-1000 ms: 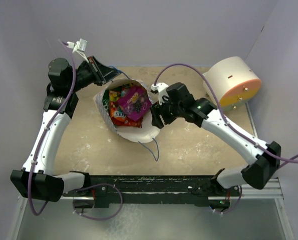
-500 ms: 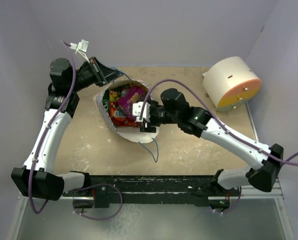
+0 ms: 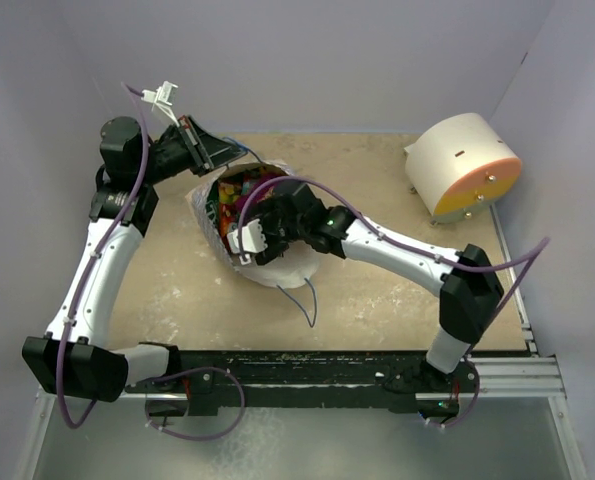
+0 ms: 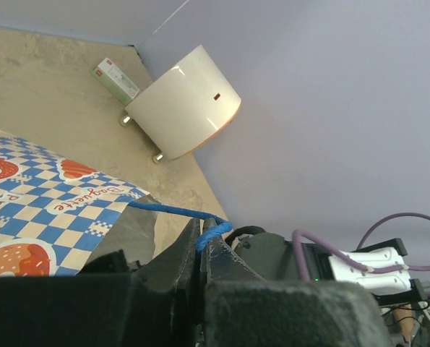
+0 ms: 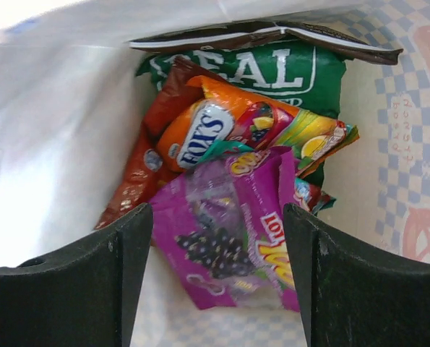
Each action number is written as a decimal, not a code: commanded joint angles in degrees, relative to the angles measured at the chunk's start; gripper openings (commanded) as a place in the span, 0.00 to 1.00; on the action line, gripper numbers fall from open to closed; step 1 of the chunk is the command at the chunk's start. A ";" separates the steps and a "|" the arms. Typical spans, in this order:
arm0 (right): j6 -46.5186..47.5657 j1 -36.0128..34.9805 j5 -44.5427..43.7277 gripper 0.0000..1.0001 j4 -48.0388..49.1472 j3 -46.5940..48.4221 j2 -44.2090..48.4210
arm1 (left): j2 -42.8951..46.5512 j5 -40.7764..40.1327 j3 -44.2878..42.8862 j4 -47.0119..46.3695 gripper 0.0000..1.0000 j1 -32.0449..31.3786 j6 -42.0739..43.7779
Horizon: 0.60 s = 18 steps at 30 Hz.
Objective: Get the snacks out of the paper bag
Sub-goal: Take out the snack from the paper bag.
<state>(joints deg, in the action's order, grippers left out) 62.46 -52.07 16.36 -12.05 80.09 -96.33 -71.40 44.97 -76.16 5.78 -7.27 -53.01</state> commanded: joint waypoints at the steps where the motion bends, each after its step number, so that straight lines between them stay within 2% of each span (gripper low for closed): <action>1: 6.82 0.19 -5.85 0.74 5.74 4.74 -4.00 | 3.08 2.71 -3.17 0.14 0.00 -0.12 -3.28; 8: 9.10 1.67 -7.83 0.74 7.48 8.09 -9.78 | 3.54 3.80 -3.64 3.31 0.00 -0.13 -3.28; 13: 9.55 2.69 -9.05 0.70 10.51 7.99 -12.00 | 4.30 3.97 -3.75 5.37 0.00 -0.12 -2.57; 16: 8.92 3.48 -8.59 0.62 11.85 8.41 -12.91 | 4.96 3.81 -3.74 6.47 0.00 -0.12 -1.98; 18: 8.39 3.79 -8.55 0.52 12.59 8.50 -13.48 | 5.08 3.72 -3.74 6.74 0.00 -0.13 -1.58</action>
<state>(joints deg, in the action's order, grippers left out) 70.24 -49.04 8.36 -3.97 85.65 -109.89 -69.45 46.28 -76.60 13.45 -7.27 -54.48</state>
